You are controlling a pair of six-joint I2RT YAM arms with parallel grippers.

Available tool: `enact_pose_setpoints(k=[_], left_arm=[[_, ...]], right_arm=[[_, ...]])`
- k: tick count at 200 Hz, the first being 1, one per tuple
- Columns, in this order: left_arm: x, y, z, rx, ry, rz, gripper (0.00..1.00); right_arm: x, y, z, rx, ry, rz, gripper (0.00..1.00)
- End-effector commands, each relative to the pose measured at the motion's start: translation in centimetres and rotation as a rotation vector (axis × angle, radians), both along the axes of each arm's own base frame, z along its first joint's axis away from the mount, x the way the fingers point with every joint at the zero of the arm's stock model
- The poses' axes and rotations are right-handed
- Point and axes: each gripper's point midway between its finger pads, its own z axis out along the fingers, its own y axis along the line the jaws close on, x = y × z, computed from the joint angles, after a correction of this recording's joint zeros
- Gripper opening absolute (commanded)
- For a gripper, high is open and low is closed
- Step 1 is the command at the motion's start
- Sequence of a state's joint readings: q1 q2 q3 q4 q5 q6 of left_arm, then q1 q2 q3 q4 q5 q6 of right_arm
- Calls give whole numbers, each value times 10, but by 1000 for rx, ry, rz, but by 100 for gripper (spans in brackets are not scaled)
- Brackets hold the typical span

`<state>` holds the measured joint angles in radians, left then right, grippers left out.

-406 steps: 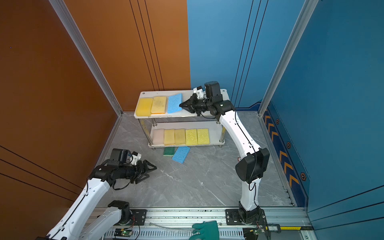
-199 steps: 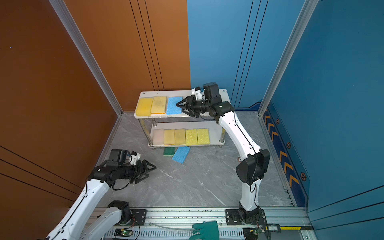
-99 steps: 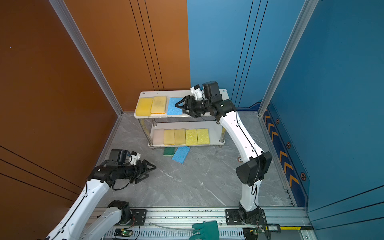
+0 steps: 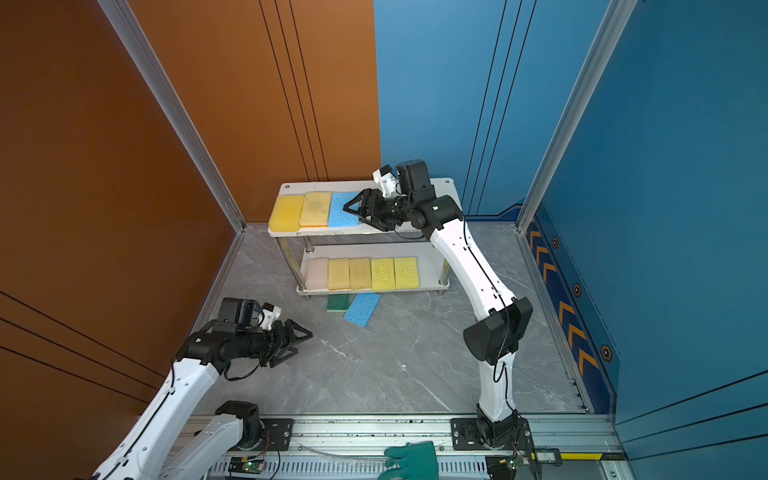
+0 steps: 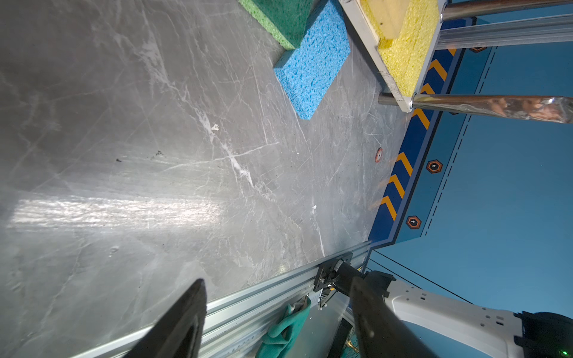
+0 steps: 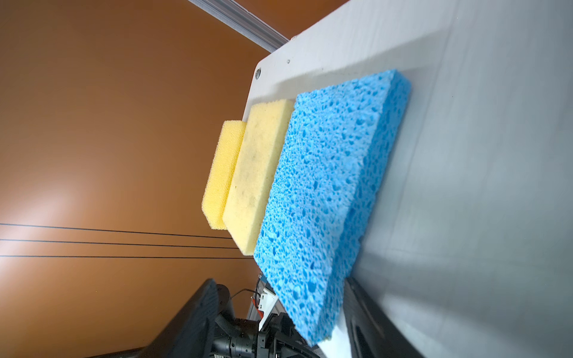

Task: Place and organize the cleaning sponges onto the shelf
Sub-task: 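Open the right gripper to release the blue sponge on the shelf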

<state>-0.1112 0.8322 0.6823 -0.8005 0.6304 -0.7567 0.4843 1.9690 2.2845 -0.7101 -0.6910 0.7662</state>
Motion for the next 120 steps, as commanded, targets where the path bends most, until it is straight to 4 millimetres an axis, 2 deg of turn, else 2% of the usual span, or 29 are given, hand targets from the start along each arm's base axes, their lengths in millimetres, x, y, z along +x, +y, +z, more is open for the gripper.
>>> enact_pose_setpoints(k=[1,37,75,90,120], left_arm=[[0,1,-1,-7,0,5,74],[0,1,-1,-5,0,4,74],[0,0,2,-8,-12,4,74],[0,0,3,-11,-13,5,74],[1,0,8,-15,-30,8,74]], right_arm=[[1,-22,-25,-128,33,-73,67],[-8,-39,-20,-227,-54,-107,72],[-22,-38,-20,-311,-135,-69,73],[-30,-33,-10,-312,-178,-54,73],[-52,-31,24,-293,-275,-50,73]])
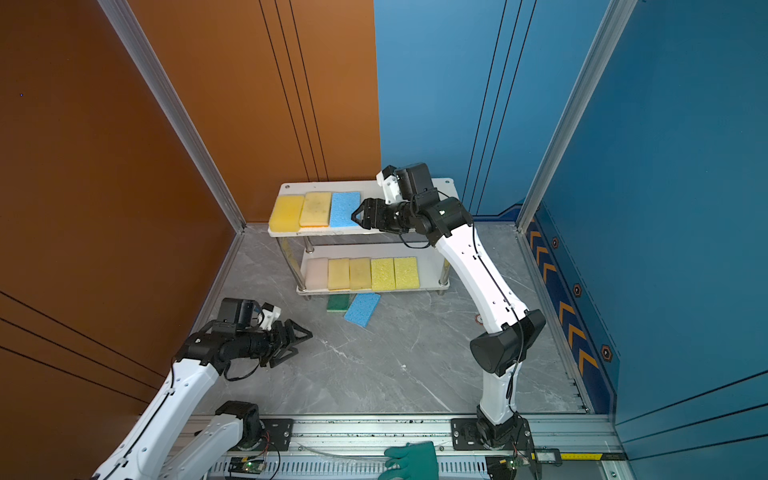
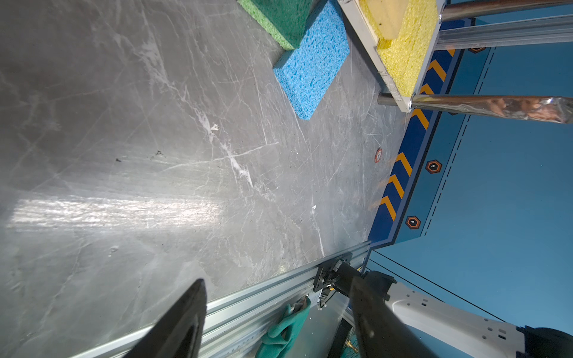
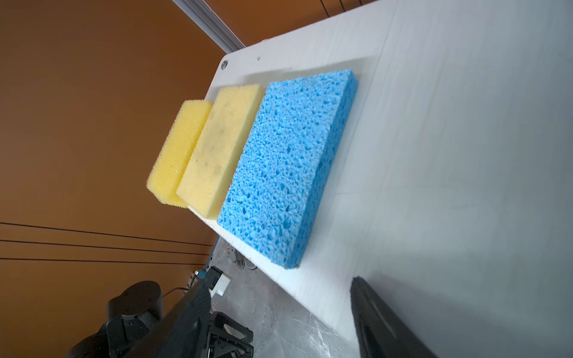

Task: Place and organize the cleaning sponges onto the shelf
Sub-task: 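Open the right gripper to release the blue sponge on the shelf, then move the right gripper down toward the blue sponge on the table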

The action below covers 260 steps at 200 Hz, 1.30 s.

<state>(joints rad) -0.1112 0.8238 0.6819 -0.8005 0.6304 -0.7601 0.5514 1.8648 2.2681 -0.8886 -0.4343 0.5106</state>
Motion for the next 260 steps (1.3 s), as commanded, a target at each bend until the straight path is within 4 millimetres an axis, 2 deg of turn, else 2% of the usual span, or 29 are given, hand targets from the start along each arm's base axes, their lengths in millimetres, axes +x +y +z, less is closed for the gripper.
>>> enact_pose_setpoints(k=[1,25,51,60,67,92,98,124,160,182,239,260], left_arm=[[1,0,6,-12,-23,6,74],[0,0,8,-17,-32,12,74],[-4,0,8,-23,-40,21,74],[-6,1,7,-26,-43,26,74],[-7,1,7,-27,-43,30,74],[-12,1,5,-37,-47,37,74],[-13,1,4,-39,-47,38,74],[-18,0,1,-48,-44,39,74],[-23,-1,0,-67,-49,48,74],[-26,-2,1,-82,-54,51,74],[-24,-3,4,-89,-60,36,74],[-21,-3,10,-91,-69,37,74]], right_arm=[[-24,-10,26,-35,-84,3,73],[-49,-10,41,-18,-101,6,73],[-83,-17,35,-38,-79,-10,74],[-93,-23,28,-50,-63,-20,74],[-110,-18,22,-61,-54,4,74],[-139,-31,-2,-86,-4,-38,74],[-145,-34,-20,-108,24,-46,74],[-166,-49,-62,-101,107,-118,75],[-174,-65,-124,-46,203,-225,75],[-176,-64,-154,-72,246,-232,76],[-155,-47,-178,-87,238,-251,78],[-148,-38,-198,-74,275,-267,78]])
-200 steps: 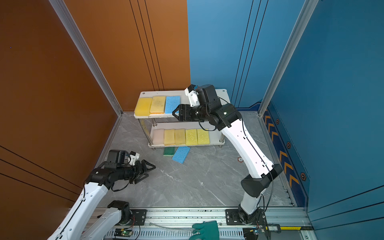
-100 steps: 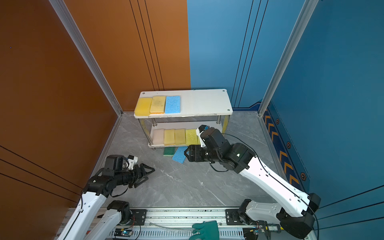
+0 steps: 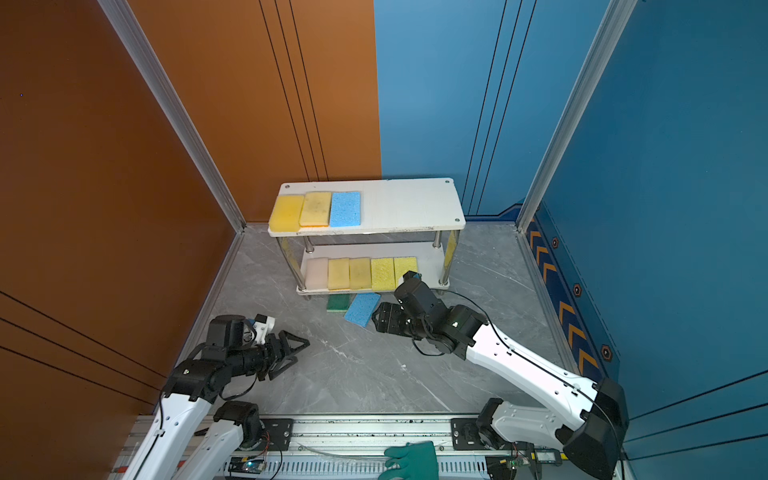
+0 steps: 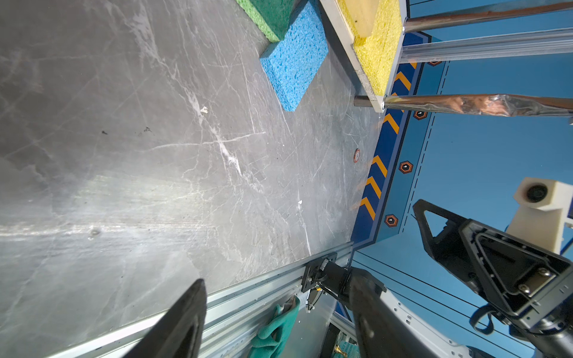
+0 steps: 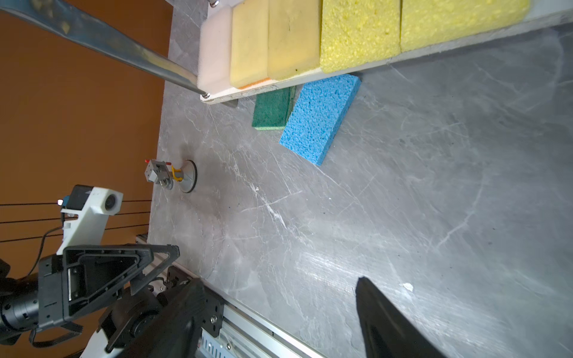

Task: Place and organize the cleaning sponges onto the shelf
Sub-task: 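Move the right gripper down toward the blue sponge on the table, then lower the right gripper and close it on the blue sponge's edge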

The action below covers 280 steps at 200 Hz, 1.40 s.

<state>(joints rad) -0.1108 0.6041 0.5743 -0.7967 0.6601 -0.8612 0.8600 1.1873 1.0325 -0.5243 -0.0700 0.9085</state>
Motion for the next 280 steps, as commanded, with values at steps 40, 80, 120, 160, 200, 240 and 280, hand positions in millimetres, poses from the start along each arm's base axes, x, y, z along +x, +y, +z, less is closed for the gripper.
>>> enact_pose_setpoints(k=[40,80,120,160,200,240,280], left_arm=[[1,-1,9,-24,-23,-12,74],[2,-1,9,-29,-23,-13,74],[4,-2,11,-24,-28,-23,74],[2,-3,12,-21,-34,-36,74],[-5,-4,11,-21,-24,-53,74],[-11,-3,11,-5,-21,-64,74],[-14,-2,10,0,-18,-65,74]], right_arm=[[22,17,-59,29,68,-77,77],[33,26,-99,10,151,-81,75],[49,44,-117,-17,169,-71,74],[63,60,-138,-47,191,-69,72],[84,67,-156,-81,191,-96,67],[96,64,-170,-104,205,-143,56],[97,63,-180,-126,221,-160,50]])
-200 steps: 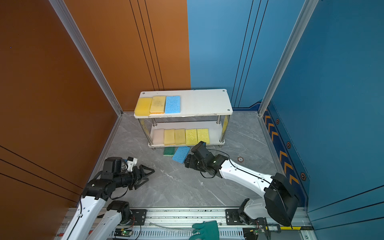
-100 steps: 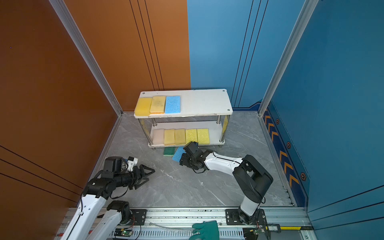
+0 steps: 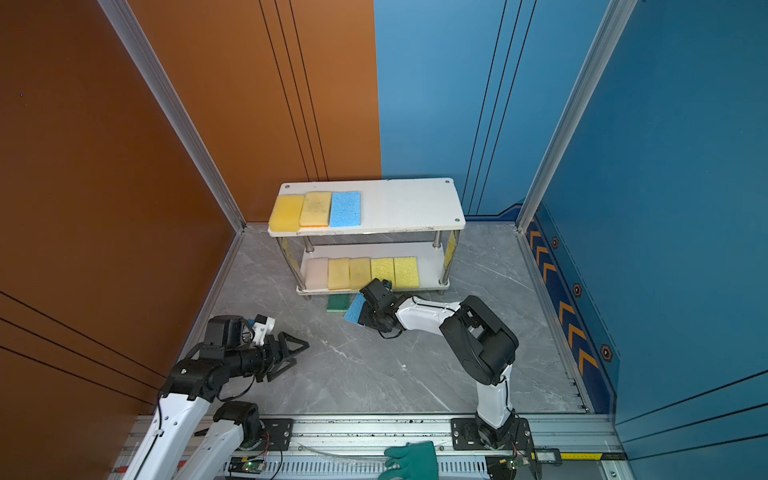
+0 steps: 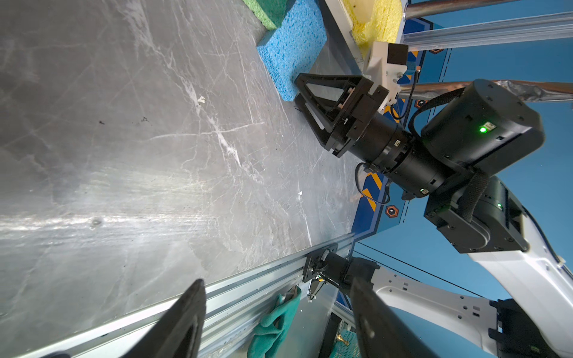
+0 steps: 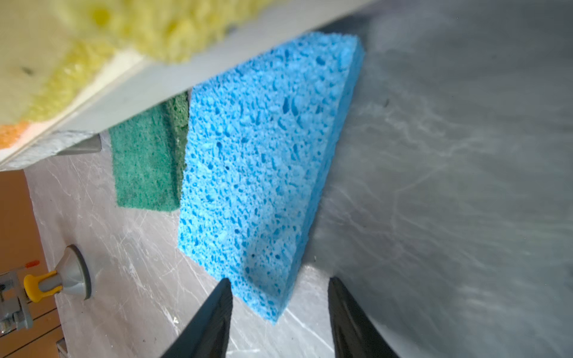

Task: Place and organize the cleaning sponges onto the shelf
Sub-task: 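Lower the right gripper and close it on the blue sponge's edge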

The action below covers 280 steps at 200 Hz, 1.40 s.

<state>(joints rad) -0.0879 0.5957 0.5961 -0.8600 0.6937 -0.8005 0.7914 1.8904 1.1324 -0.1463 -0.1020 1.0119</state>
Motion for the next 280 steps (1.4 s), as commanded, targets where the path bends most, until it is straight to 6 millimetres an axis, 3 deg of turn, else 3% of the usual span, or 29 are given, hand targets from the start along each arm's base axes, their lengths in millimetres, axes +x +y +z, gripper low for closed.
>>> enact_pose_setpoints(k=[1,52,131,236,280], left_arm=[[-6,-2,6,-1,-13,-30,74],[-7,-1,7,-3,-13,-27,74],[-12,0,4,-8,-2,-18,74],[-13,1,3,-13,1,-10,74],[-12,1,4,-14,0,-11,74]], right_arm=[[8,-1,-4,-22,-4,-31,50],[10,4,-14,-54,16,-17,42],[6,-1,-15,-109,21,2,12],[-2,-6,-1,-125,13,36,0],[-10,-8,3,-131,14,56,0]])
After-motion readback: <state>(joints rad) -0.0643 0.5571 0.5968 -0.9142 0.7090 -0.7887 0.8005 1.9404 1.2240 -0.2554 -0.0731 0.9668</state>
